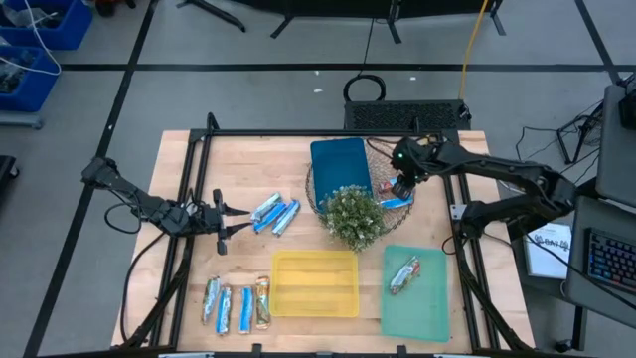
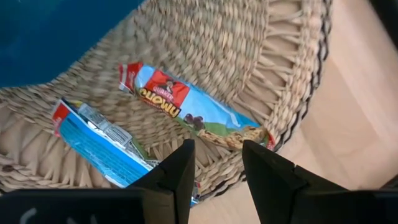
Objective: Pick and place Granola Bars by type
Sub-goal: Put the green granola bar into the light green bin
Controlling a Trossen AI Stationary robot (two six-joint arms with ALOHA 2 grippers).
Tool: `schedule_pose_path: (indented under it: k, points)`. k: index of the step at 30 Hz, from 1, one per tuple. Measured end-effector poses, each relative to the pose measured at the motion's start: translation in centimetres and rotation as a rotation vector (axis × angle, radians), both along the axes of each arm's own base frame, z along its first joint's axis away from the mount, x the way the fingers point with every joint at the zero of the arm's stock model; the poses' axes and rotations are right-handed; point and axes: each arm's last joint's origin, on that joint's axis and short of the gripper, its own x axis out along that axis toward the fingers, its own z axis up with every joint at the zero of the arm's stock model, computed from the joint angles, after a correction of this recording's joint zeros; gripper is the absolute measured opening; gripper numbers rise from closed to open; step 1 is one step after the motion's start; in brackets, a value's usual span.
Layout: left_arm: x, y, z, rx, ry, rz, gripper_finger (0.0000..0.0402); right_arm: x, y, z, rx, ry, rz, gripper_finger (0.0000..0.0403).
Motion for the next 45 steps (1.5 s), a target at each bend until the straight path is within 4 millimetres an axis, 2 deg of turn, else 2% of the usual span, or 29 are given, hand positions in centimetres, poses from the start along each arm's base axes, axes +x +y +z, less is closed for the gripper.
schedule_pose_path:
  k: [16, 29, 35, 45]
  points:
    - [0.0, 0.0, 0.0, 0.000, 0.000, 0.000, 0.0145, 0.9, -0.8, -2.3, 0.013, 0.129, -0.013, 0.0125]
    - [0.0, 0.0, 0.0, 0.000, 0.000, 0.000, 0.0145, 1.5, -1.2, -3.2, 0.022, 0.125, -0.003, 0.0125]
    - [0.0, 0.0, 0.0, 0.000, 0.000, 0.000, 0.0145, 2.0, -1.0, -4.1, 0.140, 0.092, 0.048, 0.0125]
    - [0.0, 0.0, 0.0, 0.000, 0.000, 0.000, 0.0145, 2.3, -1.2, -4.4, 0.127, 0.087, 0.059, 0.0125]
